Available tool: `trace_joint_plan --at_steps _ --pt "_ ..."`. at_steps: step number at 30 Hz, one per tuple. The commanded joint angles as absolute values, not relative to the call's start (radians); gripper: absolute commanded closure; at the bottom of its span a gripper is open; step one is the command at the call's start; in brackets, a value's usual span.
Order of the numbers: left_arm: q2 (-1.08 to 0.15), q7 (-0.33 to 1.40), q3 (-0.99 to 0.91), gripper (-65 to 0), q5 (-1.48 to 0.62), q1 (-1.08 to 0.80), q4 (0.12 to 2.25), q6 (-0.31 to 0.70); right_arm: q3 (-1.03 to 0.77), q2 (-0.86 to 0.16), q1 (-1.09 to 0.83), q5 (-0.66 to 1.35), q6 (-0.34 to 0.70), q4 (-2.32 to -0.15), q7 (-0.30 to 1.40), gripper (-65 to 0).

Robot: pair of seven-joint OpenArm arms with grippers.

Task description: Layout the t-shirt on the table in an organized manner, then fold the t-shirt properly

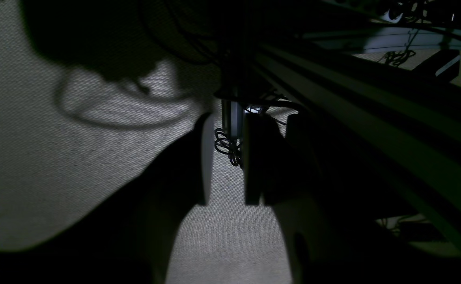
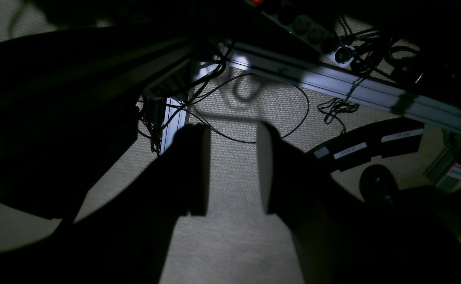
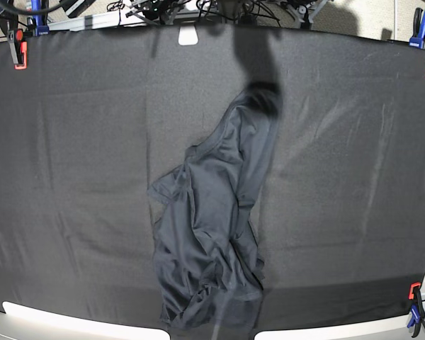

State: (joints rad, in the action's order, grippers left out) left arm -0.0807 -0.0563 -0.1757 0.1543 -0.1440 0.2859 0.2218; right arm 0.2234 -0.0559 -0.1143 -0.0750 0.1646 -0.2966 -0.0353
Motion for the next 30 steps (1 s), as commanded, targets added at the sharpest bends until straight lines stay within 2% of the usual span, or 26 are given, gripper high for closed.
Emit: trace_joint_plan --at_steps 1,9,15,24,30 --pt "-0.084 -0.068 -0.174 -12.1 0.155 -0.147 0.29 0.232 0.225 -0.058 -0.117 -0.069 0.171 -0.303 -0.045 -19.7" --pt "-0.083 -0.069 -0.174 -12.1 0.155 -0.163 0.305 0.233 0.225 -0.059 -0.121 -0.069 0.171 -0.303 -0.044 -19.7" --pt "-0.083 -0.055 -0.174 -12.1 0.144 -0.274 0.468 0.233 0.225 -0.067 -0.191 -0.073 0.171 -0.374 -0.042 -19.7" --pt "-0.088 0.048 -0.174 -12.1 0.118 -0.516 0.836 0.233 0.229 -0.127 -0.468 -0.051 0.173 -0.739 0.081 -19.7" --pt "-0.15 0.06 -0.174 -12.1 0.065 -0.678 1.098 0.233 0.333 -0.286 -0.673 0.13 0.194 -1.065 0.166 -19.7"
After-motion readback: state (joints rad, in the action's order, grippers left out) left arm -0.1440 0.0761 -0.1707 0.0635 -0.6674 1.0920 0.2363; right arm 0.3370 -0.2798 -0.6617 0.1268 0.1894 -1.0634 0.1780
